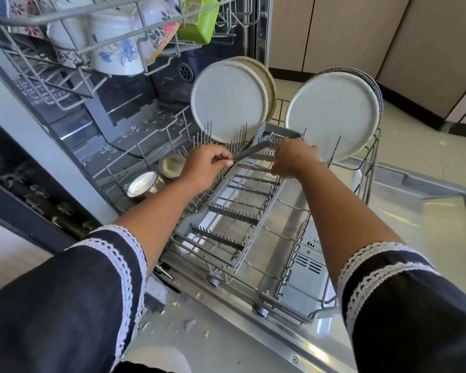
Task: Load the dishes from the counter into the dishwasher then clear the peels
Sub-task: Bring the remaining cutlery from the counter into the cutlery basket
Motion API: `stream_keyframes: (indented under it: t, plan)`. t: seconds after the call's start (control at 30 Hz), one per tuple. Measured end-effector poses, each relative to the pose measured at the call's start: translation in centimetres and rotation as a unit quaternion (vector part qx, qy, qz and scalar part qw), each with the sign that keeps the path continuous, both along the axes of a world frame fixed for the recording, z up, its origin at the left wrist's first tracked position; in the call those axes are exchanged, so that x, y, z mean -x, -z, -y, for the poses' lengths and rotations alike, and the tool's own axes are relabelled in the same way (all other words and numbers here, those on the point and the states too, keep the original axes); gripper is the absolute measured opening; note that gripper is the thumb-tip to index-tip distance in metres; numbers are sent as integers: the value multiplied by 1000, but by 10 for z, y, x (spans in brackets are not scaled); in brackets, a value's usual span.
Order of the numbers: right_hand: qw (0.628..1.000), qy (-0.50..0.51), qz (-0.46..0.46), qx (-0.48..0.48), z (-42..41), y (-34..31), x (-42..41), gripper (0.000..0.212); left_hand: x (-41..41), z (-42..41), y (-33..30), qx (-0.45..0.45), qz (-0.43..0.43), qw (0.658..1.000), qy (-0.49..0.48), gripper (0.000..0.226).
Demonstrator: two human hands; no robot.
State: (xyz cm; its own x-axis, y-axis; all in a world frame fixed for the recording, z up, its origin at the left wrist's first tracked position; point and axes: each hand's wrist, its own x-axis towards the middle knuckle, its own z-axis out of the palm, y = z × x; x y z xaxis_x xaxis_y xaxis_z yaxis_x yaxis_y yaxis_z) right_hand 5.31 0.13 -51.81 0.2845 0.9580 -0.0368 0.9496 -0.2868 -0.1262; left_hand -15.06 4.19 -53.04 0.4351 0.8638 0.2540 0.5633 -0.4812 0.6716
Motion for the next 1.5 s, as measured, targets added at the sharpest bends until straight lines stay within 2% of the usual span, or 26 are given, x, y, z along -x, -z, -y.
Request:
stream_keyframes:
  t: [0.13, 0.3, 0.47, 0.53, 0.77, 1.07, 1.17, 1.27, 1.37, 1.5]
  plan:
    - [1000, 3, -2, -3, 0, -1, -3, 27, 2, -2, 3, -16, 4, 1000, -26, 12]
    - [992, 41, -74, -92, -2, -4, -12, 13, -2, -13, -2, -8, 32, 999, -33, 10]
    - [987, 76, -48, -136, -9, -1, -20, 7, -14, -31, -22, -40, 71, 995, -58, 9]
    - [984, 90, -33, -147, -10, 3, -22, 11, -17, -40, -26, -54, 71, 994, -59, 9]
    - [979, 133, 37, -150, -20, 17, -28, 28, -27, -49, -19, -77, 20, 995, -58, 6]
    - [977, 134, 16, -162, -39, 23, -15, 28, -19, -57, -7, -70, 4, 995, -75, 9]
    - [970, 129, -4, -209, -43, 23, -15, 25, -13, -67, -8, -75, 2, 993, -86, 9]
    - [957, 118, -67, -257, -49, 19, -5, 23, -4, -83, -15, -77, -3, 991, -113, 9]
    - [954, 104, -96, -263, -58, 17, 13, 23, 4, -94, -26, -88, -37, 988, -119, 9]
    - [961, 73, -76, -254, -68, 19, 34, 23, 16, -102, -33, -93, -128, 982, -99, 9]
